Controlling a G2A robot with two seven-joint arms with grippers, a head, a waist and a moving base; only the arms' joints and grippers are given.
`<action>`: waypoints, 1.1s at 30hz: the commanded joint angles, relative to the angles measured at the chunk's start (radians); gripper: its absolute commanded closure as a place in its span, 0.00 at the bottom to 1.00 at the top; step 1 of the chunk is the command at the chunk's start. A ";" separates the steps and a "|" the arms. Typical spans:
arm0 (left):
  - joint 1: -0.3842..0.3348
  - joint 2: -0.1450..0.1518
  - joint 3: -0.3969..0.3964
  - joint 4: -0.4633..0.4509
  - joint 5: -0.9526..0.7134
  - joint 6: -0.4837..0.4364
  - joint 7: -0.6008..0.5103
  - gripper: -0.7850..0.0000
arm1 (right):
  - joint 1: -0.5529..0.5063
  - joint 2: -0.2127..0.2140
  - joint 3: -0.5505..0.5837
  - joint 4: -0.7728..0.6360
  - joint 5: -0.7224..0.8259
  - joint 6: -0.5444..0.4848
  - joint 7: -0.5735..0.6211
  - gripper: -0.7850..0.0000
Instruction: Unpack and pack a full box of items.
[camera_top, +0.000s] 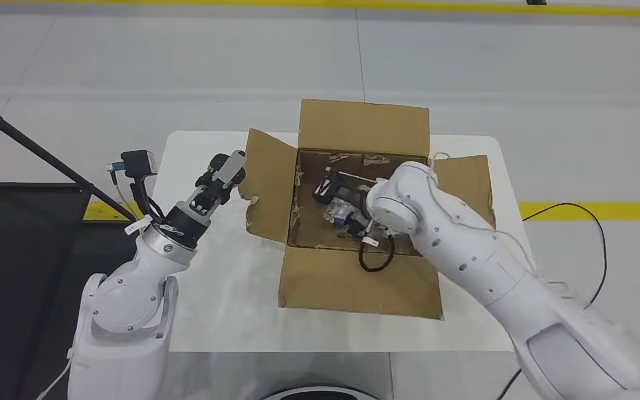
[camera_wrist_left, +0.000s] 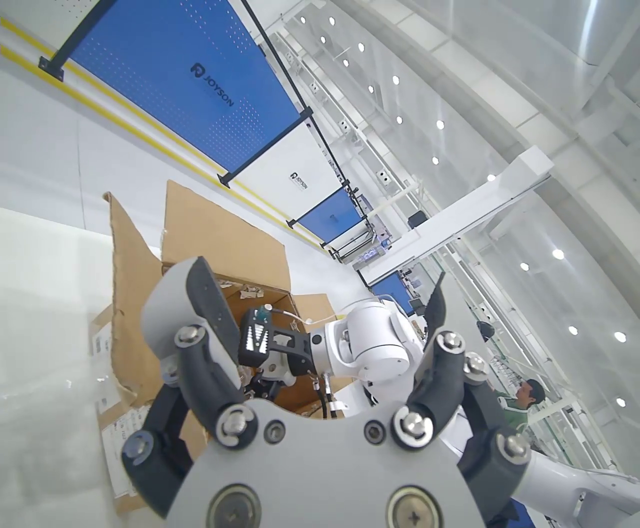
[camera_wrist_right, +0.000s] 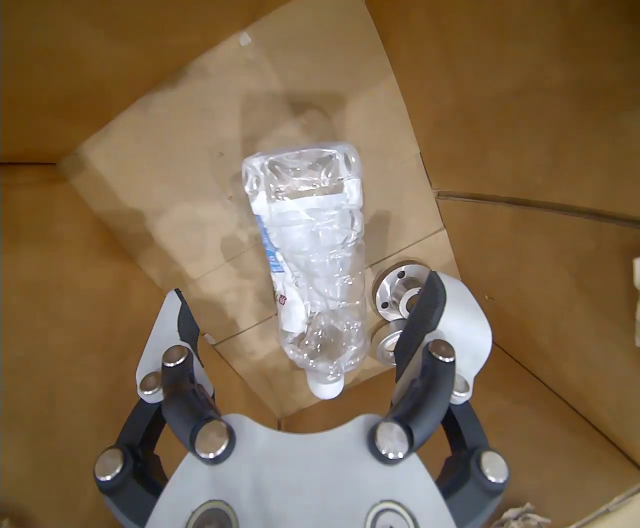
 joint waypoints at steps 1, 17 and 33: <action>0.000 0.000 0.000 0.000 0.000 0.000 0.000 0.00 | 0.012 -0.013 -0.011 0.040 0.007 -0.009 -0.011 0.00; 0.000 0.000 0.000 0.000 0.000 0.000 0.000 0.00 | 0.060 -0.094 -0.067 0.221 0.023 -0.046 -0.001 0.92; 0.000 0.000 0.000 0.000 0.000 0.000 0.000 0.00 | -0.081 0.025 0.223 -0.174 0.099 -0.042 0.116 1.00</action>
